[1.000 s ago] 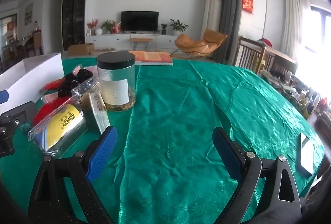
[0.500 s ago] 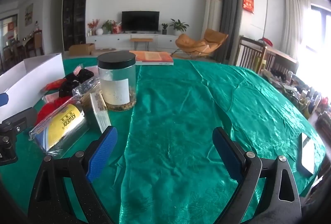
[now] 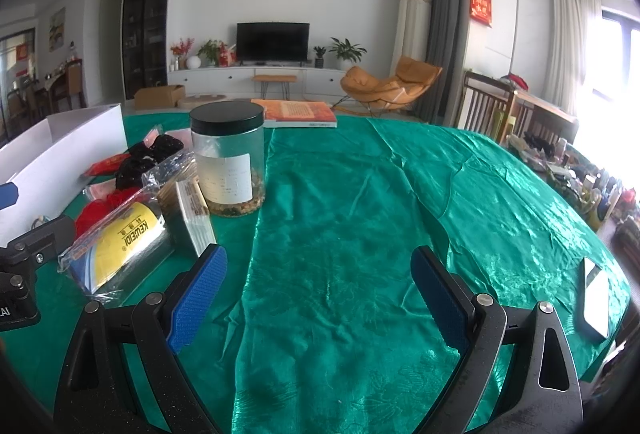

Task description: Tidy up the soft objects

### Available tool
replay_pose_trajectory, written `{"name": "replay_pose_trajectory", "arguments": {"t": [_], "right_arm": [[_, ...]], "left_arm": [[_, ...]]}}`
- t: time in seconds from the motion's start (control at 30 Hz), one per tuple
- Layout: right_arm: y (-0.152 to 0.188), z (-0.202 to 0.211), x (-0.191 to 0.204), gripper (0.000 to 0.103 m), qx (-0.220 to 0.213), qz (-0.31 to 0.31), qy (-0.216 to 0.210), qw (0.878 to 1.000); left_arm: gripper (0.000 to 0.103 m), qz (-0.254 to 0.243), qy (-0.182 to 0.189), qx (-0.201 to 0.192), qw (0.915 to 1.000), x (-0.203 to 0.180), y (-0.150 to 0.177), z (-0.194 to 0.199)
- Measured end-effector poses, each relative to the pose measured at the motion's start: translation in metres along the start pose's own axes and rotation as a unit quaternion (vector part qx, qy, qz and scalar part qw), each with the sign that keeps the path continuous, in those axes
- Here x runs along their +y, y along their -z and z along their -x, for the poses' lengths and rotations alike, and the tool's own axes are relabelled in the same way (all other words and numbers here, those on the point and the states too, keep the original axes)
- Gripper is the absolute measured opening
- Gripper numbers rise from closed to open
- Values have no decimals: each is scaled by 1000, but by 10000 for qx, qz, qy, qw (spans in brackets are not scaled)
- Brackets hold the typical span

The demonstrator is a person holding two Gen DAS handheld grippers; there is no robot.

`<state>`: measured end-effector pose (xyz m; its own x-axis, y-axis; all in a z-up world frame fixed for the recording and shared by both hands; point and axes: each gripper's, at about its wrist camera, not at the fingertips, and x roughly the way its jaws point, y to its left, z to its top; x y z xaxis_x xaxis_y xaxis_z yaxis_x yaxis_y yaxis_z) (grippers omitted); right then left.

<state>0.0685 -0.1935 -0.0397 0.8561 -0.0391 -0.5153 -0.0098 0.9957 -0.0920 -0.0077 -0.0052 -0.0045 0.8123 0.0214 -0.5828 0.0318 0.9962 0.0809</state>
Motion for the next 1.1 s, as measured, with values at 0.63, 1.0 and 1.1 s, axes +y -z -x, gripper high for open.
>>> {"name": "replay_pose_trajectory", "arguments": {"t": [0.63,1.0,1.1], "right_arm": [[0,0,-1,95,-7,-11,-15,10000],[0,0,-2,95,-13,-28,-31,10000],[1,-2,-1,95,-9,-28,-33,10000]], "left_arm": [[103,-63,-1,66,10000,-2,3,-1],[103,-102,-5,125,9999,-7,5,-3],[103,-112,-6,134,9998,-8,5,-3]]}}
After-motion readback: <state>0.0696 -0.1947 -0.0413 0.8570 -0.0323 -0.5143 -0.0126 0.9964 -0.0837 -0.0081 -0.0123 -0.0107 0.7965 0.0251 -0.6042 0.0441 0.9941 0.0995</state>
